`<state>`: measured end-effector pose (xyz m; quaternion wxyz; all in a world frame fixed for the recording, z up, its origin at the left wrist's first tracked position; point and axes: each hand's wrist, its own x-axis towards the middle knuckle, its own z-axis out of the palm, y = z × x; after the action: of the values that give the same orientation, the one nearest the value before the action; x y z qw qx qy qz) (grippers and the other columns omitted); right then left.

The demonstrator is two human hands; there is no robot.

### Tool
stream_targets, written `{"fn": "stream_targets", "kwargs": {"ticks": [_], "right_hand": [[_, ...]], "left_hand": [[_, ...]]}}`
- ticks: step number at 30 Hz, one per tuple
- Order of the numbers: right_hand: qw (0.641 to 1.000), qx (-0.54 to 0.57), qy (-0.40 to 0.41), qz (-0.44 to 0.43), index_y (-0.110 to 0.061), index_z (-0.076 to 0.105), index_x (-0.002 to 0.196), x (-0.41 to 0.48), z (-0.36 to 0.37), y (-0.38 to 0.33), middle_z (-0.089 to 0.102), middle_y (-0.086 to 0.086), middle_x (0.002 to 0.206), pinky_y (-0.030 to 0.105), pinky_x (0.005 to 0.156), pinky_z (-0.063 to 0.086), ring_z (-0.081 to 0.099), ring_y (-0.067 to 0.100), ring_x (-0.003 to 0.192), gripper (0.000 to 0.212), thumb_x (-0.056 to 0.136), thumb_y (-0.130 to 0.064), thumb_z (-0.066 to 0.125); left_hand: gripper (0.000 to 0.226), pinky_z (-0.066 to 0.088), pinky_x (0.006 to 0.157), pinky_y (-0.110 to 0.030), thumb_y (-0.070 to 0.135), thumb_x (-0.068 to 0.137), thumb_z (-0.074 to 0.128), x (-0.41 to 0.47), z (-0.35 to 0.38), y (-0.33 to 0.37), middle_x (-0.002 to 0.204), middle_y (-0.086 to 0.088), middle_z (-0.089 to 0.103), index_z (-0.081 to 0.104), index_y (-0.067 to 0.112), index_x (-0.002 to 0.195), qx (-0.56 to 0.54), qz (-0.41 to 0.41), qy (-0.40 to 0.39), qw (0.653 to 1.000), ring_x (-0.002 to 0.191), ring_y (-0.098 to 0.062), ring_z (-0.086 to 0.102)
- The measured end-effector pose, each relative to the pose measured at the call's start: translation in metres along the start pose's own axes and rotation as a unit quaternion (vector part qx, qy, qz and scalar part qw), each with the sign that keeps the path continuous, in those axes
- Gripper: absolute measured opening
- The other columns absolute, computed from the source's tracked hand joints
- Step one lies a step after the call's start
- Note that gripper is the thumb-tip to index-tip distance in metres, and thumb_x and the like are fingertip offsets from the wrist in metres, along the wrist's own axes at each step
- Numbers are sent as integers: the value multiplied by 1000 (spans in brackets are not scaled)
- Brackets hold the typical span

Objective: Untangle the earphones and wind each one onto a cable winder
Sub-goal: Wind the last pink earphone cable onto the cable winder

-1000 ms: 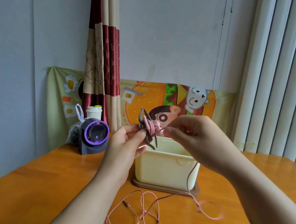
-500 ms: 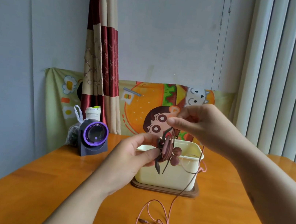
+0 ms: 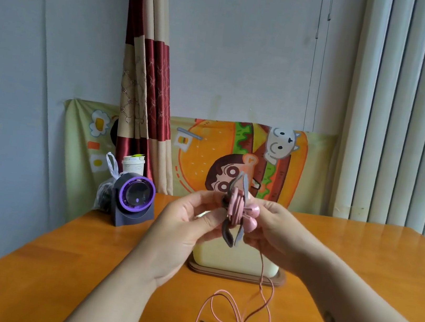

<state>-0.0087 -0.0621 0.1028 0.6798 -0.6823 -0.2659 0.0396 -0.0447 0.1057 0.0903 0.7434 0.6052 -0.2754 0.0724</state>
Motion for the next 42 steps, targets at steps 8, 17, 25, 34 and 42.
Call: {"fn": "stream_targets", "kwargs": {"ticks": [8, 17, 25, 34, 42], "right_hand": [[939, -329, 87, -46, -19, 64, 74, -7, 17, 25, 40, -6, 55, 17, 48, 26, 33, 5, 46, 34, 99, -34, 44], [864, -474, 61, -157, -19, 70, 89, -23, 20, -3, 54, -15, 65, 20, 52, 35, 48, 4, 58, 20, 95, -27, 52], [832, -528, 84, -148, -21, 65, 68, -19, 3, -42, 56, -7, 59, 18, 47, 36, 46, 5, 50, 22, 84, -36, 66], [770, -615, 35, -166, -22, 57, 69, -13, -9, -62, 47, -12, 58, 20, 48, 33, 42, 7, 51, 28, 76, -46, 69], [893, -411, 33, -181, -14, 48, 57, -6, -23, -46, 33, -12, 46, 13, 43, 24, 29, 4, 43, 40, 70, -49, 63]], "left_hand": [[12, 52, 85, -34, 8, 90, 56, 12, 8, -11, 88, -6, 74, 67, 11, 95, -252, -86, 180, 947, 84, -19, 71], [17, 55, 81, -33, 6, 96, 53, 13, -4, -27, 101, -6, 74, 66, 11, 105, -91, -53, 203, 973, 94, -19, 69], [15, 54, 84, -28, 17, 94, 61, 5, -9, -22, 97, 13, 74, 65, 29, 103, 270, 6, 117, 956, 93, -5, 69], [14, 46, 102, -39, 11, 98, 55, -2, -17, -5, 99, 1, 76, 64, 15, 108, 297, -28, -50, 953, 100, -14, 70], [23, 45, 103, -43, 18, 93, 56, -6, -21, -1, 104, -11, 74, 60, 8, 113, 226, -44, -100, 968, 101, -24, 70]]}}
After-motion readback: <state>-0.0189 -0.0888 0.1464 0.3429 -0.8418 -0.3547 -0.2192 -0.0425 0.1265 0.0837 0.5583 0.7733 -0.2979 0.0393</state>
